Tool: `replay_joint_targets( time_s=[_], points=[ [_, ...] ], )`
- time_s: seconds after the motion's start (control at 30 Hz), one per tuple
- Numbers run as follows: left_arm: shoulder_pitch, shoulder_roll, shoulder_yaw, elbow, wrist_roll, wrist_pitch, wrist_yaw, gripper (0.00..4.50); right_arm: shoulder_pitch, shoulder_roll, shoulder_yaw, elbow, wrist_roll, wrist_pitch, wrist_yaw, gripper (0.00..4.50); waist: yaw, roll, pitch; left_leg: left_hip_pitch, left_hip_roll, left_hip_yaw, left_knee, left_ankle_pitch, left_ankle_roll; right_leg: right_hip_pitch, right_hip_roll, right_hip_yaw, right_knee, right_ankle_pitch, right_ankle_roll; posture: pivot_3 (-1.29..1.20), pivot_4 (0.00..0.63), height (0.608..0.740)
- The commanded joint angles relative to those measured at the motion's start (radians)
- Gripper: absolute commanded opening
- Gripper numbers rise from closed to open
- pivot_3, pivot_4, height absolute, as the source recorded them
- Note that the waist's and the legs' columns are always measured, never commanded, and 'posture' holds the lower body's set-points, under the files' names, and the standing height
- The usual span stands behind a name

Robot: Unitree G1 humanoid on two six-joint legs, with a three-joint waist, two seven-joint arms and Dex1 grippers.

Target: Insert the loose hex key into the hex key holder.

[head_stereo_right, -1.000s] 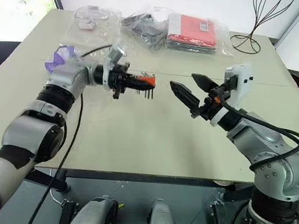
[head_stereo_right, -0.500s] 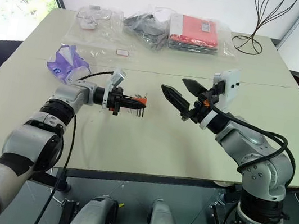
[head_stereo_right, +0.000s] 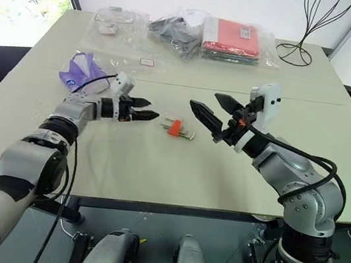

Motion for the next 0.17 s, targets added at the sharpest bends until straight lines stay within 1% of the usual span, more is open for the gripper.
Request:
replay_joint_targets(
  time_s=[0.03, 0.13, 0.17],
  points=[
    [-0.030, 0.024, 0.052, -0.027, -0.025, -0.034, 0.010, 3.66, -0.001, -0.007, -0.020, -0.034, 0.007, -0.021, 0.002, 4.40, 0.001, 0.000, 0.000, 0.000, 0.000, 0.000, 0.000, 0.000, 0.000, 0.000, 0.000, 0.000, 0.000, 0.000, 0.000, 0.00, 0.150, 0.740],
    [-0.006, 0.036, 0.074, -0.090, -0.048, -0.024, -0.033, 3.66, 0.005, -0.009, -0.021, -0.033, 0.007, -0.019, 0.002, 4.40, 0.003, 0.000, 0.000, 0.000, 0.000, 0.000, 0.000, 0.000, 0.000, 0.000, 0.000, 0.000, 0.000, 0.000, 0.000, 0.00, 0.150, 0.740],
    [0.004, 0.039, 0.078, -0.110, -0.048, -0.030, -0.019, 3.66, 0.010, -0.010, -0.019, -0.033, 0.003, -0.020, 0.003, 4.40, 0.003, 0.000, 0.000, 0.000, 0.000, 0.000, 0.000, 0.000, 0.000, 0.000, 0.000, 0.000, 0.000, 0.000, 0.000, 0.00, 0.150, 0.740]
  ],
)
